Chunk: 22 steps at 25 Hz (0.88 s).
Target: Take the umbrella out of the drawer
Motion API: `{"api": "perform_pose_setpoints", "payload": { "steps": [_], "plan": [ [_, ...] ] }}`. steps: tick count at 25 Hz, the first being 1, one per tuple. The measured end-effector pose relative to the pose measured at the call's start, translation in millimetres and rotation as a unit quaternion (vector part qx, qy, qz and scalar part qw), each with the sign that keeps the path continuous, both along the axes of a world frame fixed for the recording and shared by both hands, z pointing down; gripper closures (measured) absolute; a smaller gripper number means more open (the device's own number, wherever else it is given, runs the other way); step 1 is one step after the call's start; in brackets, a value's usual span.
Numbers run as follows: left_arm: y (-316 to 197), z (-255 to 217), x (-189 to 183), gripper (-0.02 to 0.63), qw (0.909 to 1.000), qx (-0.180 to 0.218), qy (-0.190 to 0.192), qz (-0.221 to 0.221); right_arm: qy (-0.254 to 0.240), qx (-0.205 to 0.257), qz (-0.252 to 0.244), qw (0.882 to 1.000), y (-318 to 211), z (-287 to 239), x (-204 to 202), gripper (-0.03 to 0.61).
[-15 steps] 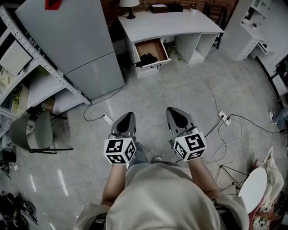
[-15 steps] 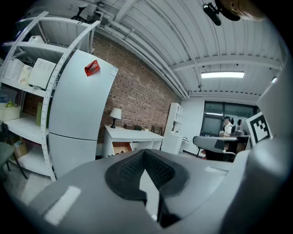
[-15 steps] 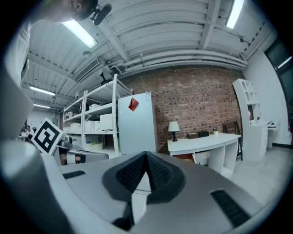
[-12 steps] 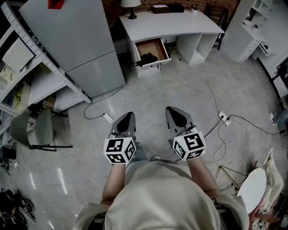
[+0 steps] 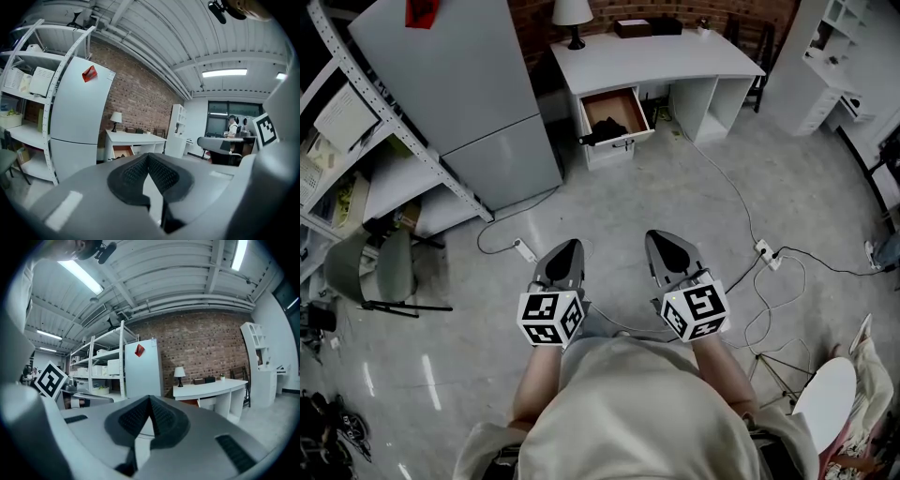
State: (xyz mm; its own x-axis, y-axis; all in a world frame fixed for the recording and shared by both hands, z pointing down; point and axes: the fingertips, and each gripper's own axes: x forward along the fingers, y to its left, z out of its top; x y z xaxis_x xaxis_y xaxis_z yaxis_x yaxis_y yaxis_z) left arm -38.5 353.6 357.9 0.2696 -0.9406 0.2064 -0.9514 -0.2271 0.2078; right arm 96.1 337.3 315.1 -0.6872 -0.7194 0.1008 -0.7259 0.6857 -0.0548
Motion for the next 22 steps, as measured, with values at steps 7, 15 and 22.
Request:
{"api": "perform_pose_setpoints", "payload": {
  "steps": [7, 15, 22],
  "plan": [
    [-3.5, -6.3, 6.8, 0.598, 0.9999, 0.005, 0.010, 0.004, 0.005, -0.007, -0.008, 1.000, -5.9, 8.4, 5.5, 0.577],
    [-38.0, -1.3, 1.4, 0.397, 0.9994, 0.007, 0.022, 0.026, -0.012, -0.020, -0.032, 0.999, -37.4, 14.8, -6.8, 0.311],
    [-107.4, 7.2, -12.6, 0.314, 0.9991, 0.007, 0.016, 0.039, -0.022, -0.030, -0.020, 0.999, -107.6, 23.3, -21.7, 0.227]
  ]
}}
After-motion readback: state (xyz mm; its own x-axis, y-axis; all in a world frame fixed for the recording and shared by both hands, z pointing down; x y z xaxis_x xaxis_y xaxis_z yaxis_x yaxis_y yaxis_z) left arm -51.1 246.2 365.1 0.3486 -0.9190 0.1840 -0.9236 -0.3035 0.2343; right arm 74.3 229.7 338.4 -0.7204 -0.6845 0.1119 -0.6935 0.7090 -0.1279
